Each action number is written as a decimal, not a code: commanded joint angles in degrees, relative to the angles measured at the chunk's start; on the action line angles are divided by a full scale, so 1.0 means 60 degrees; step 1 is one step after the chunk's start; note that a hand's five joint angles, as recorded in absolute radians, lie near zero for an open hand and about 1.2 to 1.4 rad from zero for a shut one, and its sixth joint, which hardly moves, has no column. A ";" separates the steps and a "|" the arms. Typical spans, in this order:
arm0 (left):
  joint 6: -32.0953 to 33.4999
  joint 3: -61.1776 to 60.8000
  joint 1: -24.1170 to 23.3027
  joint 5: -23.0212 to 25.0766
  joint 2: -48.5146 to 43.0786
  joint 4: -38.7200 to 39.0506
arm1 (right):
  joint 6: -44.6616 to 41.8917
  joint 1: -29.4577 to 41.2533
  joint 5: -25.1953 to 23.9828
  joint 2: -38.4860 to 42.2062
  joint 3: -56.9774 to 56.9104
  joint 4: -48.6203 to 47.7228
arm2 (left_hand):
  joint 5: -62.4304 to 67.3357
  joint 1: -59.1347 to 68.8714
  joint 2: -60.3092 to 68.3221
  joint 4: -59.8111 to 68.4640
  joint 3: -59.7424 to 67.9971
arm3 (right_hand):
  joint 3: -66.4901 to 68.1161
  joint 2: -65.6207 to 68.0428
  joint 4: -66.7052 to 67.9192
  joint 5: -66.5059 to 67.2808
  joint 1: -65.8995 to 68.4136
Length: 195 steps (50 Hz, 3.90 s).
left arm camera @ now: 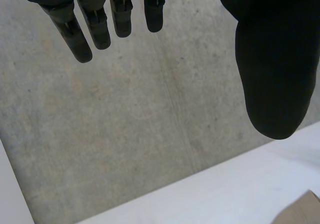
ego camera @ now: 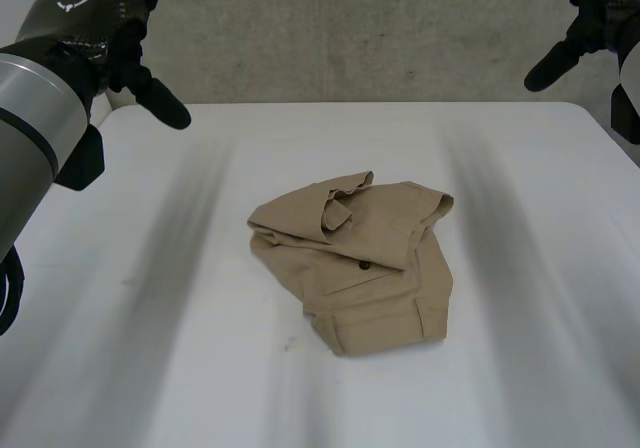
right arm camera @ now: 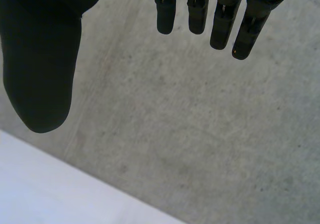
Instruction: Fold the shorts.
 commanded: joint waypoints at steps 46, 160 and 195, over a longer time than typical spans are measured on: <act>0.3083 -0.0142 -0.1935 0.1788 -0.5086 0.2701 | -0.2014 0.1822 -0.1748 0.1499 0.6642 -0.1910 | 0.2547 0.2822 0.2713 0.2708 0.2620 | 0.0261 0.0206 0.0049 -0.0009 0.0355; 0.2541 -0.0287 -0.3942 -0.0424 -0.5835 0.2527 | -0.1677 -0.0624 -0.2260 0.3638 0.2761 0.0886 | 0.8718 0.8993 0.8884 0.8878 0.8791 | -0.0246 -0.0301 -0.0458 -0.0517 -0.0152; 0.1956 0.2836 -0.0662 -0.1377 -0.3903 0.5837 | -0.1853 0.0885 -0.1762 0.2584 -0.1855 -0.4651 | 1.1216 1.1491 1.1382 1.1376 1.1289 | 1.1270 1.1215 1.1057 1.0999 1.1363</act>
